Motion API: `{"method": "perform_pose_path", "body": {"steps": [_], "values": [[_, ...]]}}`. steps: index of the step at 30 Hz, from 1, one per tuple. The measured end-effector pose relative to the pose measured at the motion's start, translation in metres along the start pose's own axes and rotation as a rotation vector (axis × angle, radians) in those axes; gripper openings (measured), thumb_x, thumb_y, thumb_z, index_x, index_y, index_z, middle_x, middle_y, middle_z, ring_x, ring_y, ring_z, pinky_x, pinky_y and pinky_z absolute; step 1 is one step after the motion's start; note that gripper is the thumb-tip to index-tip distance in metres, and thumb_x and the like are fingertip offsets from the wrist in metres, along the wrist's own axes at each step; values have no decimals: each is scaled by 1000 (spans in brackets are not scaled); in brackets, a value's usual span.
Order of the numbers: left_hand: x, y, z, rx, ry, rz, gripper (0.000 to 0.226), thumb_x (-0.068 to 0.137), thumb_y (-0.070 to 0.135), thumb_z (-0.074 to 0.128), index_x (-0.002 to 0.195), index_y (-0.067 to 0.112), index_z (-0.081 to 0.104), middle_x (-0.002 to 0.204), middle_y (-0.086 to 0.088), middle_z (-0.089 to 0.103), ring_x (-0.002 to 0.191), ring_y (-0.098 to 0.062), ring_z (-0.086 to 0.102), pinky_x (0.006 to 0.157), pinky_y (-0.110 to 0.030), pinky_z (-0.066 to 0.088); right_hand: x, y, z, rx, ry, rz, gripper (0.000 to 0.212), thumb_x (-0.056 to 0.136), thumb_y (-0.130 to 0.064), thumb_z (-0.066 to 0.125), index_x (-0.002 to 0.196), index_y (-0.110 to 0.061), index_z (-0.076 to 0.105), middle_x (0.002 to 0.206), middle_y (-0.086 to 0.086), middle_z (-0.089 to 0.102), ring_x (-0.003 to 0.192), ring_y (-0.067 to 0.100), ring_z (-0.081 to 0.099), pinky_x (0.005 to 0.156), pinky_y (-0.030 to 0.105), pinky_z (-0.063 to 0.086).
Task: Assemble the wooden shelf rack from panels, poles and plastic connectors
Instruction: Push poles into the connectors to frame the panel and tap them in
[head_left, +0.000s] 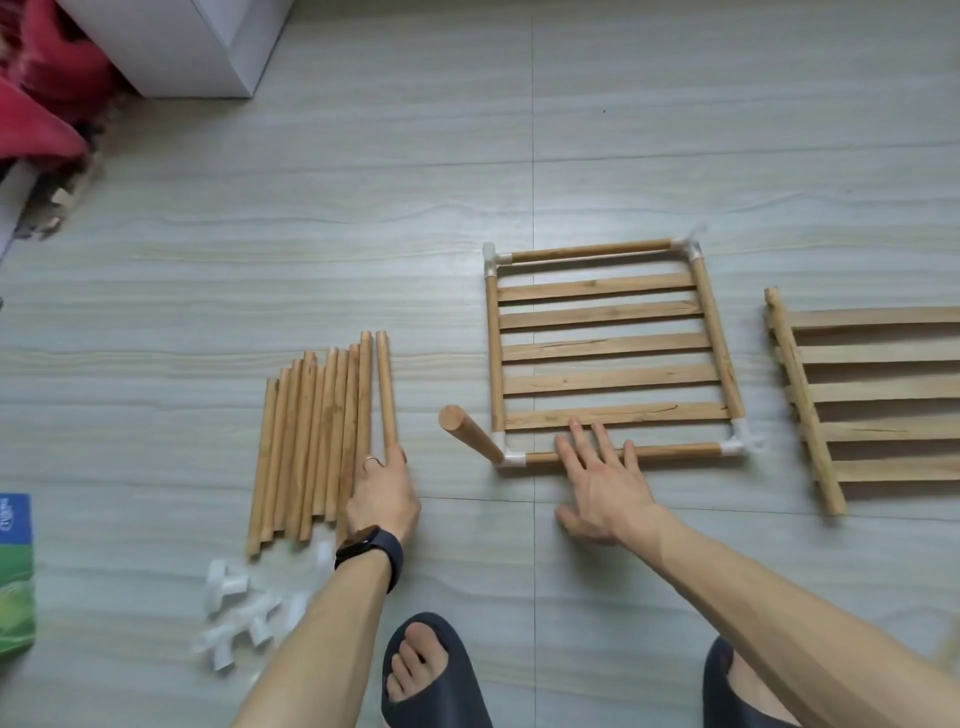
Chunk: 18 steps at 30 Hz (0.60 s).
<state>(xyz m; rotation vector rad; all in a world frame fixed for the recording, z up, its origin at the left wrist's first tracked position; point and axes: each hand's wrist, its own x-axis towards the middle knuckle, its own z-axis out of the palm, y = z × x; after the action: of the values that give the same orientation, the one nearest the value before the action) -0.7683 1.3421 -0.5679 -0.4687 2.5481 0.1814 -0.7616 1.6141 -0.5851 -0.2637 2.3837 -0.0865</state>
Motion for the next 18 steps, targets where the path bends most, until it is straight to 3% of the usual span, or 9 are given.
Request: {"method": "perform_pose_path", "body": {"steps": [4,6,8,12,15,18], "values": [[8,5,-17,-397,-15,-26,20,96,14,50,113,17,39,104,-13,62,88,-33,60,76,-42,49,1,-1,-8,9,-43,8,98,92,-59,47,162,-20,-9,166,6,-27,154,35,-19,122,61,-2],[7,9,-41,-602,-63,-6,30,96,15,58,120,14,40,102,-9,64,95,-31,65,88,-49,54,-3,2,-14,79,-48,2,94,93,-58,48,163,-21,-4,169,4,-20,156,30,-13,124,58,0],[3,13,-73,-741,-90,34,44,95,13,62,134,13,41,105,-5,63,100,-27,66,95,-51,54,-13,4,-23,221,-24,10,89,94,-55,51,163,-18,8,172,5,2,158,26,4,126,49,9],[-19,29,-148,-746,-1,221,46,94,12,66,138,14,53,114,1,65,99,-20,68,90,-44,59,-51,11,-42,564,35,84,75,93,-51,60,154,-14,39,157,8,44,144,26,41,115,34,34],[-50,54,-205,-727,145,391,41,94,16,67,133,21,59,108,12,66,103,-13,65,92,-42,57,-89,21,-59,810,103,90,66,92,-53,64,147,-17,50,146,3,57,131,21,54,108,34,44],[-87,89,-248,-647,228,576,42,93,21,69,133,28,59,103,19,63,97,-5,64,81,-29,56,-131,33,-85,1110,224,44,64,90,-59,67,139,-20,57,134,-3,63,117,13,62,90,30,51]]}}
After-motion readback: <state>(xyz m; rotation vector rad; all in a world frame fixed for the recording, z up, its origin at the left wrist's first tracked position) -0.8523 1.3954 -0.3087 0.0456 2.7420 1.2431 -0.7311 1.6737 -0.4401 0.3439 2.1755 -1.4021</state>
